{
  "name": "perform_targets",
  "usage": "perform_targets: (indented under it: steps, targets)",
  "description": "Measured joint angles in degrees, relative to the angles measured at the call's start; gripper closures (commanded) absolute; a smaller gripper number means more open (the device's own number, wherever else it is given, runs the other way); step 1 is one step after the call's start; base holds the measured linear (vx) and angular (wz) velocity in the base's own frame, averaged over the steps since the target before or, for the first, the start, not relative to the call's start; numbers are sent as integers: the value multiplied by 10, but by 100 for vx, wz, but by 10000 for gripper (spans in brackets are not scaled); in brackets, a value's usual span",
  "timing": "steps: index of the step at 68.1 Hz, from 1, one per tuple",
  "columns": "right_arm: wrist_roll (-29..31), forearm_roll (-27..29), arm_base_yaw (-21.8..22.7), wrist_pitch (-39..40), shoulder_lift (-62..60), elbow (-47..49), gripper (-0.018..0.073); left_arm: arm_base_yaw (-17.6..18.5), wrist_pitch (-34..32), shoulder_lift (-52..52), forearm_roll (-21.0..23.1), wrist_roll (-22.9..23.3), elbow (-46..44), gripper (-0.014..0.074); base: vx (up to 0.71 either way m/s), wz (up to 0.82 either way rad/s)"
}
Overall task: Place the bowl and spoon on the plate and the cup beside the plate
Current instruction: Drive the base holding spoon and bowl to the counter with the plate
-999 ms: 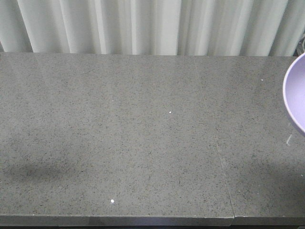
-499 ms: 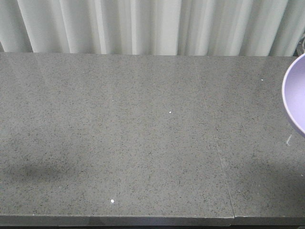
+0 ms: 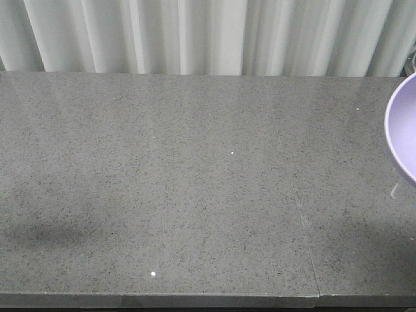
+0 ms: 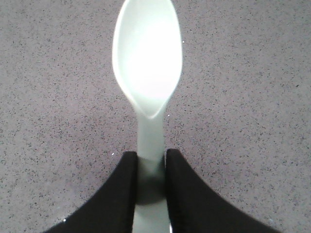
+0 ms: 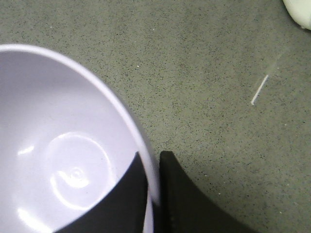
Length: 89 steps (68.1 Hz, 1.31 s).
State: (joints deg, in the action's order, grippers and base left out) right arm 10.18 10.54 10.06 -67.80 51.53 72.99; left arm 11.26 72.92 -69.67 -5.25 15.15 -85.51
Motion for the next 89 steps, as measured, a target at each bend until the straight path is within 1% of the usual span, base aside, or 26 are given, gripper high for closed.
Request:
perform_targets:
  steps: [49,89]
  targets:
    - [0,0,0,0,0,0,566,0,0,0,-1,0,0,603,-1,-3]
    - [0,0,0,0,0,0,566,0,0,0,-2,0,0,603,-5,-28]
